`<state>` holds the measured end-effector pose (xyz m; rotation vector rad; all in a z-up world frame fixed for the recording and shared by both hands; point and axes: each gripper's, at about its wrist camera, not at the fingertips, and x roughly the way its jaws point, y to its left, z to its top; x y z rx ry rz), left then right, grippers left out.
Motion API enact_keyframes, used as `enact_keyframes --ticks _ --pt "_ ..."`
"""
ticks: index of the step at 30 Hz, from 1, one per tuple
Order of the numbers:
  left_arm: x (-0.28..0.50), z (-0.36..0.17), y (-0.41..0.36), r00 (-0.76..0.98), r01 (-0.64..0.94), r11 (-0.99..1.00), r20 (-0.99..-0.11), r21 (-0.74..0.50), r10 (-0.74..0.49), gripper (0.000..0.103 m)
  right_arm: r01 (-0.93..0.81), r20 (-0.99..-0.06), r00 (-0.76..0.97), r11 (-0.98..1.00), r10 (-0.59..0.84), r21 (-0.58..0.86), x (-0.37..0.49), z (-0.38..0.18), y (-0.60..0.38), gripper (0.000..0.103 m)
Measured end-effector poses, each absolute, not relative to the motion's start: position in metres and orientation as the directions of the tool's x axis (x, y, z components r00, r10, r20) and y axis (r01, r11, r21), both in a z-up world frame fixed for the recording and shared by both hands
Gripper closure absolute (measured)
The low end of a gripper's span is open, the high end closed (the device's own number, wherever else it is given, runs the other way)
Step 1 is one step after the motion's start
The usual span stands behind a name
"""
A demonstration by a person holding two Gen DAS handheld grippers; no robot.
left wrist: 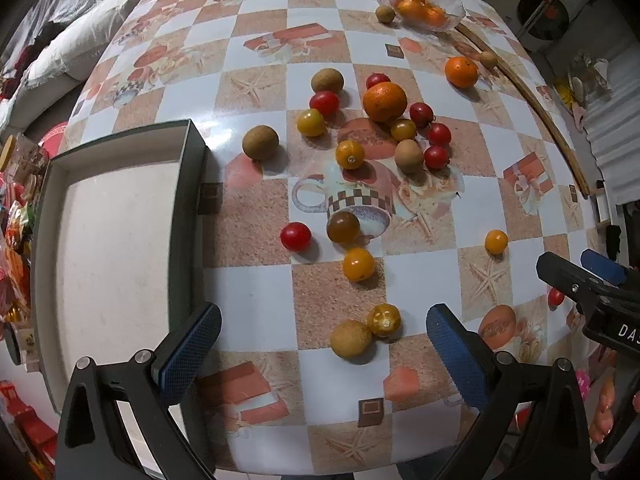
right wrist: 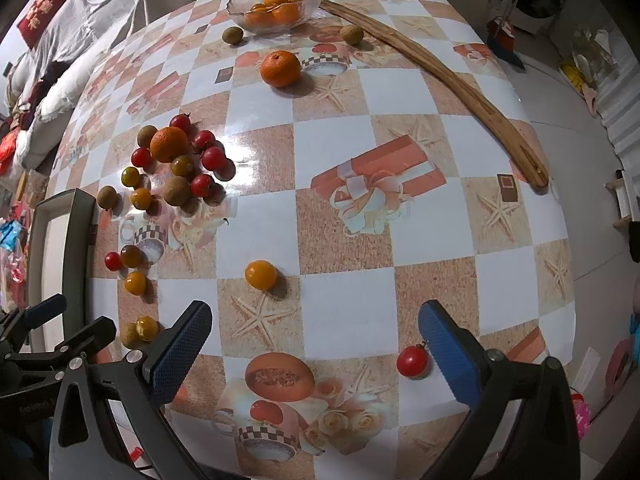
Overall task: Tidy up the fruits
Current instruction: 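Approach the small orange tomato with the left tool while the right tool approaches a red cherry tomato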
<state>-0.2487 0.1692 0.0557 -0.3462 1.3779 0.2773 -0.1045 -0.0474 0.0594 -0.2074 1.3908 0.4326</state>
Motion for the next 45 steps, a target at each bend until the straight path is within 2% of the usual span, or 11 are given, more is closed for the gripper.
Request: enact_keyframes --ticks 11,27,42,44,45 --pt "-0.248 0.049 0.177 0.184 -0.34 0.937 -0.983 -0.083 -0.021 0.0 -0.354 -0.98 0.128 0.93 0.154 0.1 -0.115 0.055 -0.059 0.0" --pt "-0.228 0.049 0.197 0.236 -0.319 0.946 -0.972 -0.057 0.021 0.0 -0.409 -0.981 0.115 0.907 0.158 0.098 -0.113 0.049 -0.036 0.0" --pt "-0.189 0.044 0.094 0.265 -0.025 0.991 -0.957 -0.131 -0.12 0.0 -0.234 -0.986 0.151 0.971 0.076 0.039 -0.105 0.044 -0.12 0.002" --pt "-0.182 0.042 0.082 0.269 0.017 0.992 -0.955 -0.124 -0.124 0.0 -0.214 -0.987 0.141 0.976 0.076 0.045 -0.105 0.04 -0.128 0.004" --pt "-0.179 0.041 0.078 0.272 0.038 0.992 -0.954 -0.117 -0.123 0.0 -0.21 -0.987 0.136 0.976 0.08 0.051 -0.105 0.038 -0.131 0.011"
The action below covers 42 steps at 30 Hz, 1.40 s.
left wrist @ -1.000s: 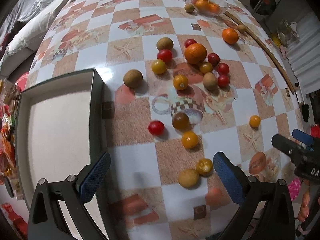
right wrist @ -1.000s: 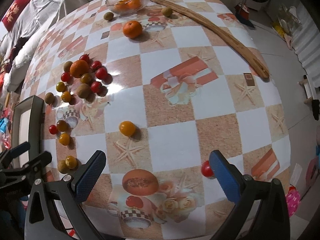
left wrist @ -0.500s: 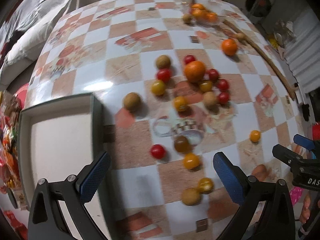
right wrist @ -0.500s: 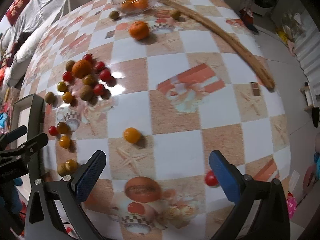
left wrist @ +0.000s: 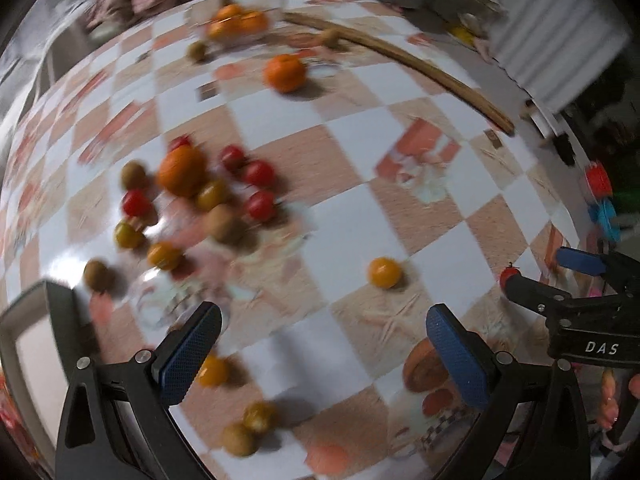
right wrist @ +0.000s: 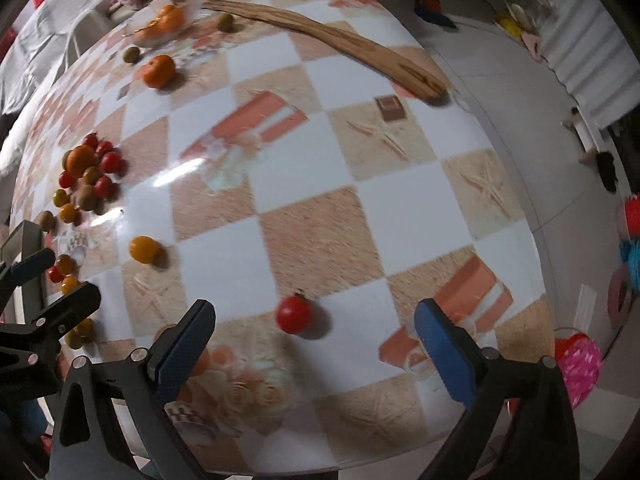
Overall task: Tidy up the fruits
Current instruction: 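Approach the small orange tomato with the left tool while the right tool approaches a red cherry tomato, then grasp the orange tomato with the left tool while the right tool grasps the red cherry tomato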
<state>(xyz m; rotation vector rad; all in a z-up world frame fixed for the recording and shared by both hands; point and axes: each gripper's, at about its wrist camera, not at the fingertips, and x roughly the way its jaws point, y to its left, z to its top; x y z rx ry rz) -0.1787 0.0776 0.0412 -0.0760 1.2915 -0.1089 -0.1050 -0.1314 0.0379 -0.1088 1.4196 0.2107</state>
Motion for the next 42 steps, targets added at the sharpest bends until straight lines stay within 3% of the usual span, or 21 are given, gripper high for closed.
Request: enact_keyframes --ticks 1,3,9,12,18,20,21,25,32,42 --pt "-0.175 0.04 0.073 0.275 0.058 0.992 -0.954 -0.112 -0.124 0.008 -0.214 -0.988 0.128 0.975 0.088 0.059 -0.105 0.036 -0.133 0.023" --pt "-0.168 0.034 0.066 0.251 0.086 0.99 -0.959 -0.115 -0.133 0.012 -0.227 -0.989 0.101 0.971 0.105 0.08 -0.106 0.03 -0.136 0.031" --pt "-0.152 0.025 0.051 0.241 0.125 0.985 -0.96 -0.116 -0.144 0.013 -0.257 -0.987 0.1 0.962 0.124 0.095 -0.111 0.024 -0.138 0.032" --pt "-0.147 0.018 0.042 0.212 0.144 0.983 -0.967 -0.114 -0.143 0.033 -0.274 -0.987 0.107 0.958 0.123 0.089 -0.111 0.021 -0.136 0.035" --pt "-0.147 0.016 0.03 0.223 0.133 0.99 -0.972 -0.044 -0.073 0.039 -0.311 -0.984 0.134 0.948 0.119 0.072 -0.109 0.022 -0.126 0.061" --pt "-0.149 0.017 0.03 0.232 0.121 0.992 -0.971 -0.026 -0.053 0.046 -0.337 -0.985 0.141 0.941 0.096 0.043 -0.108 0.021 -0.12 0.068" --pt "-0.148 0.017 0.029 0.236 0.117 0.993 -0.97 -0.026 -0.053 0.054 -0.35 -0.986 0.147 0.936 0.083 0.027 -0.109 0.021 -0.117 0.078" --pt "-0.147 0.021 0.037 0.239 0.093 0.99 -0.962 -0.109 -0.129 0.082 -0.35 -0.986 0.147 0.936 0.081 0.025 -0.11 0.023 -0.116 0.08" --pt "-0.155 0.032 0.07 0.247 -0.004 0.977 -0.947 -0.215 -0.207 0.082 -0.244 -0.981 0.103 0.96 0.164 0.135 -0.099 0.027 -0.132 0.08" --pt "-0.171 0.054 0.113 0.287 -0.095 0.968 -0.937 -0.234 -0.199 0.082 -0.285 -0.974 0.106 0.944 0.203 0.165 -0.1 0.043 -0.125 0.08"
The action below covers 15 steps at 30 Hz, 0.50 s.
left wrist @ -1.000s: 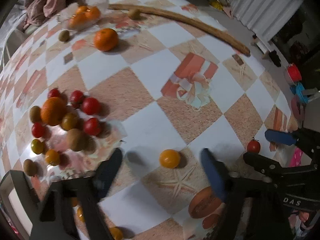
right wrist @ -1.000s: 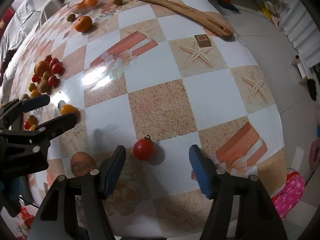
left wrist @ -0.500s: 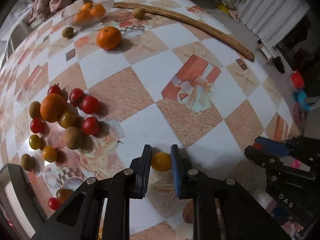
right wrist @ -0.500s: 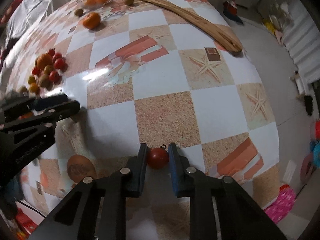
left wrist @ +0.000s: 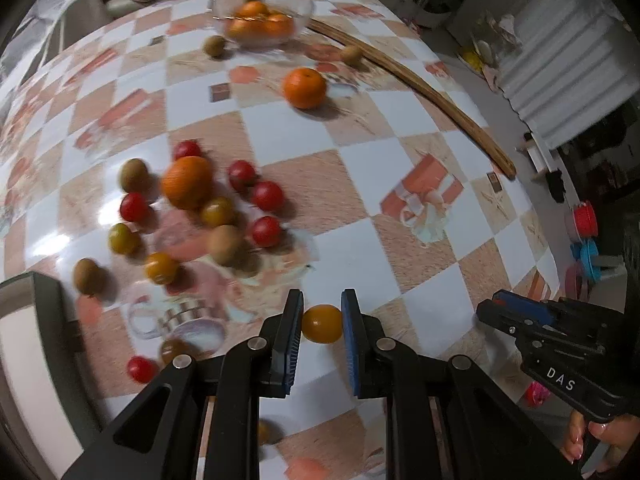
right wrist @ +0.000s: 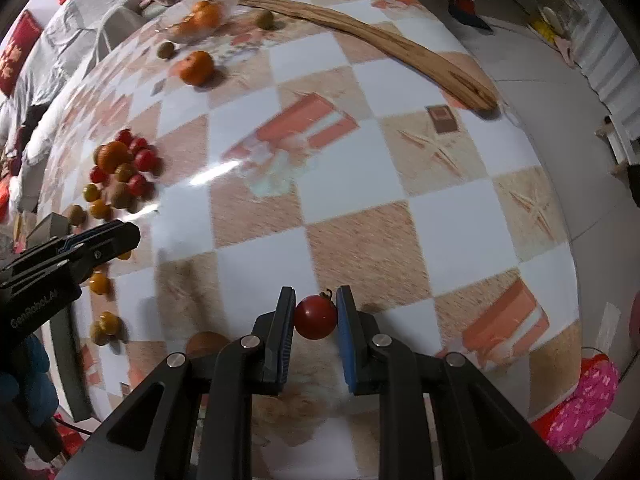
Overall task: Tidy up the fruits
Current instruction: 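Grasp the orange tomato with the left tool while the right tool grasps the red cherry tomato, then carry both tomatoes to the white tray and open both tools to release them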
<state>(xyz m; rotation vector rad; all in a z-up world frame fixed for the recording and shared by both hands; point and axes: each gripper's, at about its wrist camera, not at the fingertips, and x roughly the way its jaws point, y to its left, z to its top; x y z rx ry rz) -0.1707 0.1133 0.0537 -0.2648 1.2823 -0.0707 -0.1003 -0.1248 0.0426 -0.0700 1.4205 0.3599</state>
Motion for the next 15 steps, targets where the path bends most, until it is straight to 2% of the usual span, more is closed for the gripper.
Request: enact_keyframes --ticks 15 --pt "-0.227 0.084 0.203 0.369 -0.325 0.921 -0.925 -0.215 -0.086 0.082 -0.494 -0.955 0.081 0.844 0.284 0.209 -0.099 0.068 -0.007 0.08"
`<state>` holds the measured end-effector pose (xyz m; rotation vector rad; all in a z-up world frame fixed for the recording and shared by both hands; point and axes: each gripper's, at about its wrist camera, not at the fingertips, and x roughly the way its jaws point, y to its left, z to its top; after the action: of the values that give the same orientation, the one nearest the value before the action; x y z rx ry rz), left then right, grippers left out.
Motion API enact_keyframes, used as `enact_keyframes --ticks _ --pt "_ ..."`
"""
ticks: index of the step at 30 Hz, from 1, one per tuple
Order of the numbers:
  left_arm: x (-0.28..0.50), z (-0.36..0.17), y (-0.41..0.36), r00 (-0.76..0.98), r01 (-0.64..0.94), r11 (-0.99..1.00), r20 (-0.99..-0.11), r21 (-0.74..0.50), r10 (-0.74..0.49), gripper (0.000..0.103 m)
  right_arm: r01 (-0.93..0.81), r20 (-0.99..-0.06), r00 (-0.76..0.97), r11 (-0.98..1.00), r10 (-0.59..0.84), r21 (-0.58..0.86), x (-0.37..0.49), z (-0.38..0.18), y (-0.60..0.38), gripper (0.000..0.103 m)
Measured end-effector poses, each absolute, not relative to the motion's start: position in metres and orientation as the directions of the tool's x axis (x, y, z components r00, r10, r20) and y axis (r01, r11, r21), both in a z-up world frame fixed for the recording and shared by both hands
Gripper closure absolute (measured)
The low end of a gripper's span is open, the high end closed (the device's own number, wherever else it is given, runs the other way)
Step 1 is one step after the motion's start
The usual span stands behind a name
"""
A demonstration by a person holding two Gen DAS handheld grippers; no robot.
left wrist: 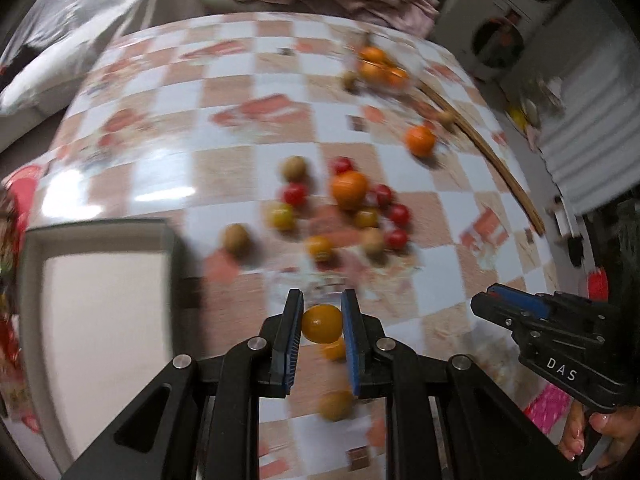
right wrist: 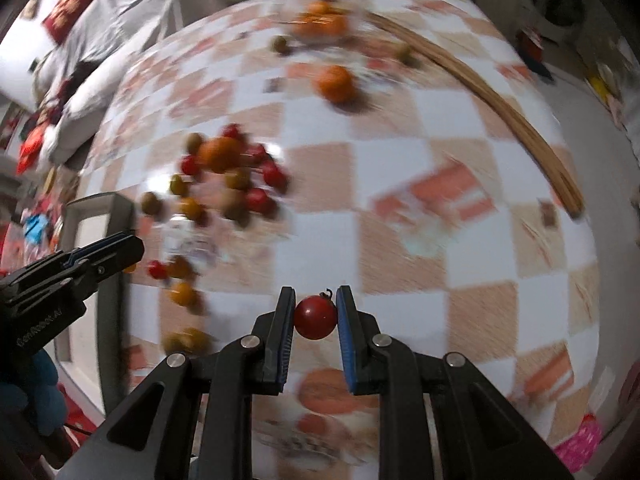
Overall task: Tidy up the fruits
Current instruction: 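Carry both tomatoes to the white tray and open both tools to release them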
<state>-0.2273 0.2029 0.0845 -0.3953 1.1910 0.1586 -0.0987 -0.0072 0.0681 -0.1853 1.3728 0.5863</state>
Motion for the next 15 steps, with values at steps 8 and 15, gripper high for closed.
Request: enact_keyframes --ticks 8,15 --pt "-0.285 0.092 0.282 0.373 -0.493 0.856 -0.927 -0.158 0.043 0.082 -0.659 -0.934 0.016 0.706 0.357 0.259 -0.123 0.078 0.095 0.08" --pt "-0.33 0.068 0.344 0.295 -0.62 0.781 -0.944 -0.073 0.146 0.082 -0.769 -0.914 -0.06 0.566 0.401 0.299 -0.158 0.079 0.187 0.08"
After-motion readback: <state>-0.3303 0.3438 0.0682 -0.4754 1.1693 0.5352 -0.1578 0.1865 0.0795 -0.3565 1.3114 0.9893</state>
